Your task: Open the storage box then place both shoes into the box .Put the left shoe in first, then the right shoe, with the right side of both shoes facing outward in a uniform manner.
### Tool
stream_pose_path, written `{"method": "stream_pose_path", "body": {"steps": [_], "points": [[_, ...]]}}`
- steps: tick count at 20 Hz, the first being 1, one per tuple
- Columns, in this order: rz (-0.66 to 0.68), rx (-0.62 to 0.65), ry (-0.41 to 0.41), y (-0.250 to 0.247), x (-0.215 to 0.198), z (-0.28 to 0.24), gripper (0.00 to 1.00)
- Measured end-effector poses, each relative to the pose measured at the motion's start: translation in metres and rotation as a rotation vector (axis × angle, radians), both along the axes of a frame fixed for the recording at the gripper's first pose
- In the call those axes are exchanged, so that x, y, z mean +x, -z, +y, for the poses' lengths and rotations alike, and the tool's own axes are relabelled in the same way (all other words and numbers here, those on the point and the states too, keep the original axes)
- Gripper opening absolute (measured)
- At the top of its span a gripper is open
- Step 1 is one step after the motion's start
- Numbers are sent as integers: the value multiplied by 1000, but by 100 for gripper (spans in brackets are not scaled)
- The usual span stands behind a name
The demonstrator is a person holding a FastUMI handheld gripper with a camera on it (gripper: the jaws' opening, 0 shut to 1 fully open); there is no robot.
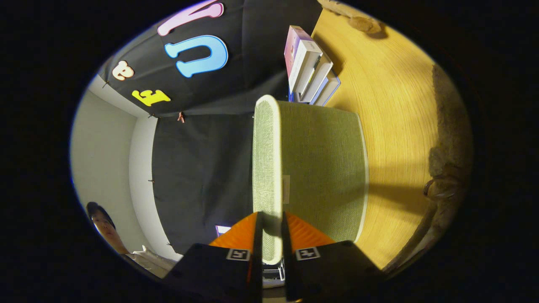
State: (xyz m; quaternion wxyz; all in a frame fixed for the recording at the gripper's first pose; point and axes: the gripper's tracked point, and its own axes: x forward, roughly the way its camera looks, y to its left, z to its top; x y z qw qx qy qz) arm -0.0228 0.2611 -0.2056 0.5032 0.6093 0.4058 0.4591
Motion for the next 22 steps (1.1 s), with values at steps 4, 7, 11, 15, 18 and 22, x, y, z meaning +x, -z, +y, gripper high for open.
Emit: {"method": "stream_pose_path", "body": {"steps": [4,7,11,15,18,22], "points": [[-23,-40,25,-4,3,-5,8],[-52,-63,56,-21,7,-6,5],[-107,-67,90,-60,6,-9,5],[-196,-90,104,-112,11,3,6],[-276,-123,124,-152,17,24,8],[-381,-153,117,-198,12,66,8]]}}
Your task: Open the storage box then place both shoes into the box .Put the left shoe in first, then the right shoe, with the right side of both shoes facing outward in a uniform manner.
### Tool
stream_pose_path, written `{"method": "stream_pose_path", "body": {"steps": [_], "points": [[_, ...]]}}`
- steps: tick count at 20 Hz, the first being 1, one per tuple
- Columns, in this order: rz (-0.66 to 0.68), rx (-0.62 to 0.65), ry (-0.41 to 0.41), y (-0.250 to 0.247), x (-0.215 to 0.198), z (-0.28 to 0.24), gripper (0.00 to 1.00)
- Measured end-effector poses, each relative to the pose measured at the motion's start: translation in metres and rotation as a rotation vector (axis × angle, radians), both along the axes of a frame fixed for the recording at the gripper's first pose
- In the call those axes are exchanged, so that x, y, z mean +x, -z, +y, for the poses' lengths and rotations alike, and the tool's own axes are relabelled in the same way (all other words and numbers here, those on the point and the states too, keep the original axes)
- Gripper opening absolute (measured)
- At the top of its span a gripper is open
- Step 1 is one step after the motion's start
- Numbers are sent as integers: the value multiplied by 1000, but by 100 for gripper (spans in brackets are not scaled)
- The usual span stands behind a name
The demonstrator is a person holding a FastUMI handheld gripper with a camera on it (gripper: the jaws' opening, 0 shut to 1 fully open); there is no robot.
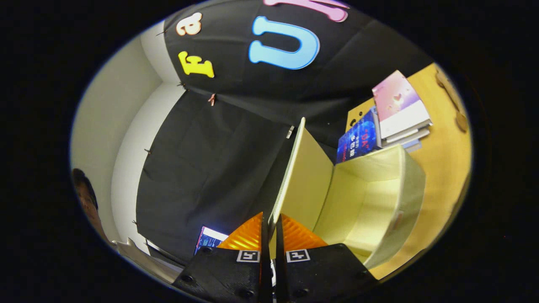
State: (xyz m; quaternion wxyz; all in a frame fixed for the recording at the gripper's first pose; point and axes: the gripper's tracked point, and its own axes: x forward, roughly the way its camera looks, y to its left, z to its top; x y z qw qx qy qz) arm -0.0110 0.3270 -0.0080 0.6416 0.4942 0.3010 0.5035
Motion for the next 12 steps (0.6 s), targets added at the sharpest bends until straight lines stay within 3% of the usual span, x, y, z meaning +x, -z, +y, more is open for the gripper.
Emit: {"method": "stream_pose_path", "body": {"steps": [12], "points": [[-164,-149,-100,-22,-19,157,8]]}}
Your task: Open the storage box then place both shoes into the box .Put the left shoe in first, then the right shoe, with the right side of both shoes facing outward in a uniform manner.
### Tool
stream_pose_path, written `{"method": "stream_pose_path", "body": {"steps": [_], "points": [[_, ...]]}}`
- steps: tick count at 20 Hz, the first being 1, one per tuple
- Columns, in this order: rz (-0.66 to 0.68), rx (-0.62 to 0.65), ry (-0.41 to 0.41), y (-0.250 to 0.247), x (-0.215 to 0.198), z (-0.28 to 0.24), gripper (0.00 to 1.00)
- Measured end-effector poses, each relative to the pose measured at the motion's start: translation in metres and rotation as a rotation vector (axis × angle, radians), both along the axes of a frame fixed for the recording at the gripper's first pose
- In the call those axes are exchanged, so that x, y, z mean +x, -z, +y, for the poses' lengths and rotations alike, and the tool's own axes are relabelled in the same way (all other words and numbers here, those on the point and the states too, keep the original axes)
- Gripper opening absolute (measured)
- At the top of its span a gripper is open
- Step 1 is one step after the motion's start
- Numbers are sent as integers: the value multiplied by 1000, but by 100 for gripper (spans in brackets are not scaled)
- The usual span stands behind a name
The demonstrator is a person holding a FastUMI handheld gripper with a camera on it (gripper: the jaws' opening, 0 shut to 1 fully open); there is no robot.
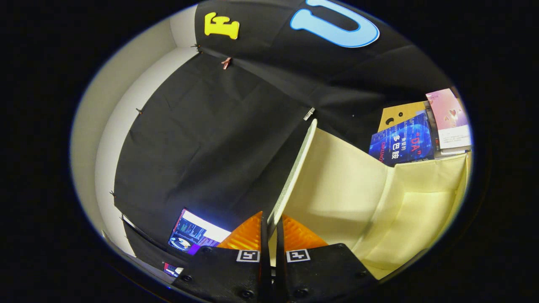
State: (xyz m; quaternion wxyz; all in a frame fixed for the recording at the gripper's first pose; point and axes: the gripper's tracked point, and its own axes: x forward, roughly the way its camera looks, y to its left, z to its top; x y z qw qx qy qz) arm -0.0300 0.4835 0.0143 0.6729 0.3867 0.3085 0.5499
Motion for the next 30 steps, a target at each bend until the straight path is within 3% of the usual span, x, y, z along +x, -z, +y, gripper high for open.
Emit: {"method": "stream_pose_path", "body": {"steps": [4,6,10,12,13,17,24,30], "points": [[-16,-46,2,5,-3,27,14],[-25,-69,-6,10,-5,32,23],[-51,-101,-11,17,-9,27,59],[-66,-111,-3,18,-8,20,68],[-76,-118,3,18,-8,15,81],[-106,-155,48,25,-2,-10,95],[-156,-303,213,58,17,-100,96],[-117,-485,347,119,13,-202,96]]}}
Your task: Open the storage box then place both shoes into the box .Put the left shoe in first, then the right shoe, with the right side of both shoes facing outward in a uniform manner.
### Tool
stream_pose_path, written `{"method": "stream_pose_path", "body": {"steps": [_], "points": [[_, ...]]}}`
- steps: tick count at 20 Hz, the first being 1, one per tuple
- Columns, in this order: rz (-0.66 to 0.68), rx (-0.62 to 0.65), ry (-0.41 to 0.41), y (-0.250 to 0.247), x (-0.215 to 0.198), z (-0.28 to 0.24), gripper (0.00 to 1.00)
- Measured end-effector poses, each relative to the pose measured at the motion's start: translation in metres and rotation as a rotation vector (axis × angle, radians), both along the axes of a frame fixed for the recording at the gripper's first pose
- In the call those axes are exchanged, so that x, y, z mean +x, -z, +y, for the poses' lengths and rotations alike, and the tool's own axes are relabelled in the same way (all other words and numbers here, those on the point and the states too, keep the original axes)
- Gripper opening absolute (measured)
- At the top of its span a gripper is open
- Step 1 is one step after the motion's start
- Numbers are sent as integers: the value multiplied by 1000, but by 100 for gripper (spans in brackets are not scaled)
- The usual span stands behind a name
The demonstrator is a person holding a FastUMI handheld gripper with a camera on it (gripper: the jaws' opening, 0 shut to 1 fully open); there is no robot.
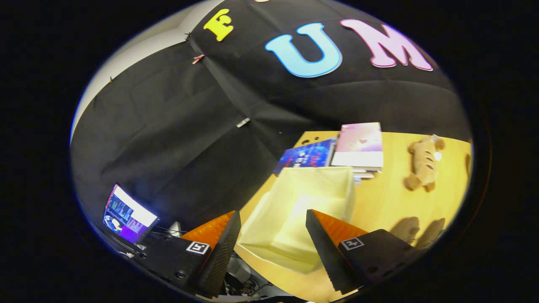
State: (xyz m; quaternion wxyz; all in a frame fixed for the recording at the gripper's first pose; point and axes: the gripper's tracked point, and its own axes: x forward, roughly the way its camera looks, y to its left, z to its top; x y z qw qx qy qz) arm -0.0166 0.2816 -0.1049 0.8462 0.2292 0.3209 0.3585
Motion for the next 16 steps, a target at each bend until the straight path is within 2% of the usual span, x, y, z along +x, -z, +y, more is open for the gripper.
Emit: {"method": "stream_pose_path", "body": {"steps": [8,16], "points": [[76,-330,158,111,-19,-125,96],[170,-516,219,194,-24,-175,97]]}}
